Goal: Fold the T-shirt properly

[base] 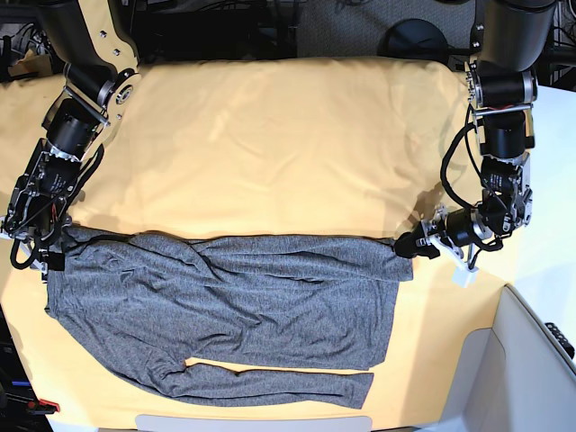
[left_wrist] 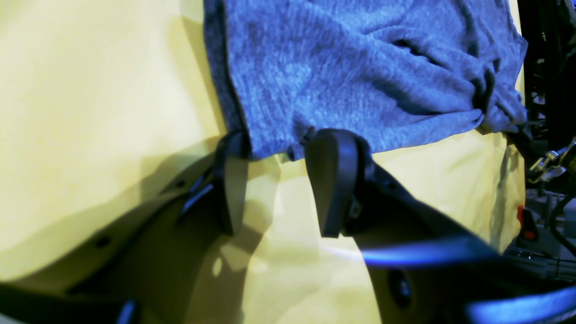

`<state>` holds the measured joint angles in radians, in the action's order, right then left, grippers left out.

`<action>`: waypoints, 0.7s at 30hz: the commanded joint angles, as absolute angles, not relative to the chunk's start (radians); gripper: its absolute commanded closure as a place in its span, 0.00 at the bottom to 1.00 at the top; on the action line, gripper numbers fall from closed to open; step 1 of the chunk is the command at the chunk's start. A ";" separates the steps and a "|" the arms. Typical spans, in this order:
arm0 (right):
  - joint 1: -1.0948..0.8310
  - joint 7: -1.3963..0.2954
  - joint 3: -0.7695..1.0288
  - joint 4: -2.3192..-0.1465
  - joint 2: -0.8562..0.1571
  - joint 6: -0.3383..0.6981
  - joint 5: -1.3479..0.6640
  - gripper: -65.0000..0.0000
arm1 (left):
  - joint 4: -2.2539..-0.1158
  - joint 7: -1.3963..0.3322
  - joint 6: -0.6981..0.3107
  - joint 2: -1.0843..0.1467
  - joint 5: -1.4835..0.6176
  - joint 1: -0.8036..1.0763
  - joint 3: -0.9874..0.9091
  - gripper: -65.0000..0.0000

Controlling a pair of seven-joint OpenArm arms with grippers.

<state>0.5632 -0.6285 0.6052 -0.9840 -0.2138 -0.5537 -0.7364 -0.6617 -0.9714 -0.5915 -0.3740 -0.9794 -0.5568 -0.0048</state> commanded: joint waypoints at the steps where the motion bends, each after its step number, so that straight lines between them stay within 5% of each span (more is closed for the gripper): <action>1: 0.591 -0.616 0.605 -0.972 -0.232 -0.550 -0.734 0.38 | -0.679 -0.963 -0.601 -0.386 -1.000 -0.590 -0.007 0.63; 11: 0.590 -0.610 0.694 -0.782 -0.234 -0.357 -0.736 0.38 | -0.676 -0.958 -0.601 -0.386 -1.000 -0.590 -0.007 0.63; 16: 0.581 -0.610 0.693 -0.768 -0.243 -0.335 -0.736 0.71 | -0.673 -0.955 -0.601 -0.389 -1.000 -0.590 -0.007 0.63; 21: 0.556 -0.613 0.693 -0.768 -0.242 -0.259 -0.736 0.73 | -0.673 -0.955 -0.601 -0.389 -1.000 -0.590 -0.007 0.62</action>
